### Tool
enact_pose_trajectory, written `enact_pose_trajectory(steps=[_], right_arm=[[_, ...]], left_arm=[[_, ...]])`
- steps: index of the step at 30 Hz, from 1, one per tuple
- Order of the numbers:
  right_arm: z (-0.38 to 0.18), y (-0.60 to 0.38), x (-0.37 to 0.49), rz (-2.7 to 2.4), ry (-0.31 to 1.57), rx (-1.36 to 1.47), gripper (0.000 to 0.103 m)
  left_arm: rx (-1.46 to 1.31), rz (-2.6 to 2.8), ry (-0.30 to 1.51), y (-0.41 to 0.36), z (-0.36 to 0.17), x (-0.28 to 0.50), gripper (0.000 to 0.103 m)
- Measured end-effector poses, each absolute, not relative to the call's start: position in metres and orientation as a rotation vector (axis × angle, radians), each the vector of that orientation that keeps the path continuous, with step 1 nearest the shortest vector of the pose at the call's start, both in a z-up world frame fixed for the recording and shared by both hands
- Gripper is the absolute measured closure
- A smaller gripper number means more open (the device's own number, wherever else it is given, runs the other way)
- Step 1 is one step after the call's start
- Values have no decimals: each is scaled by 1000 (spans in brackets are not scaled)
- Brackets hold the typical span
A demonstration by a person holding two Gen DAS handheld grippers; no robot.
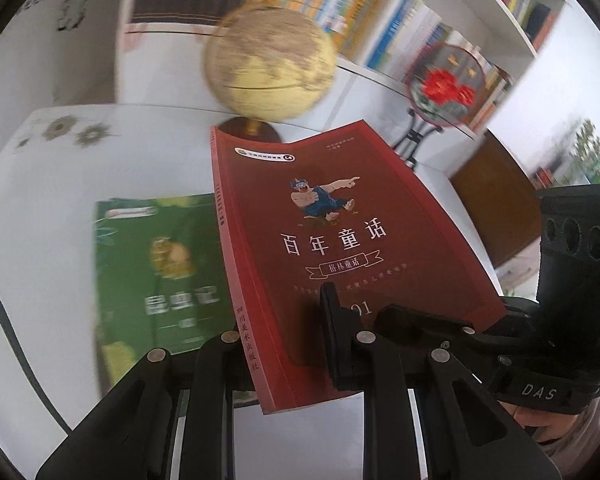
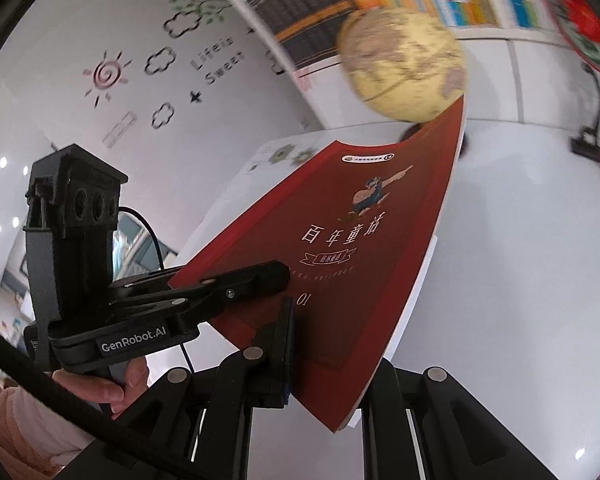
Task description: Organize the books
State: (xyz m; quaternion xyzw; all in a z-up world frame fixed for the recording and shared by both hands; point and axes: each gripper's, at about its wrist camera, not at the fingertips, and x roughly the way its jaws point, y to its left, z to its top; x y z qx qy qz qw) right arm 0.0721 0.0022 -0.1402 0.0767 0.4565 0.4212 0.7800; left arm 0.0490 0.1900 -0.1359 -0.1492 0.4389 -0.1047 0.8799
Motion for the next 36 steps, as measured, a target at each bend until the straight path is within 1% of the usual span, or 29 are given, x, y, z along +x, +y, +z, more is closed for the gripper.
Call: enact_pose_trajectory(steps=[8, 20, 23, 25, 26, 28, 31, 32, 34, 35, 36], right_arm=[[-158, 64, 71, 980, 1028, 87, 92], [-196, 104, 83, 1014, 1139, 82, 92], [-207, 106, 88, 1001, 1182, 121, 92], [-214, 104, 92, 984, 1227, 171, 91], [-216, 104, 94, 977, 1240, 195, 91], [-219, 104, 95, 958, 1248, 205, 87], [-222, 108, 96, 930, 1269, 182, 82], [-223, 109, 96, 912, 1274, 175, 79], [-226, 109, 98, 879, 1300, 174, 65], [-228, 109, 100, 866, 1324, 188, 55], [-231, 108, 101, 859, 1355, 218, 54]], left_arm=[[-360, -149, 934, 233, -161, 35, 84], [-405, -105, 989, 260, -196, 27, 84], [-393, -119, 1006, 261, -201, 28, 82], [-395, -116, 1010, 262, -202, 27, 76], [-399, -111, 1015, 263, -203, 27, 75], [-410, -106, 1033, 264, -207, 28, 70], [-427, -97, 1064, 266, -212, 29, 68], [-429, -91, 1075, 267, -214, 29, 68], [-429, -76, 1093, 268, -217, 28, 67], [-427, -66, 1104, 269, -219, 28, 67], [-428, -60, 1111, 271, -221, 27, 67]])
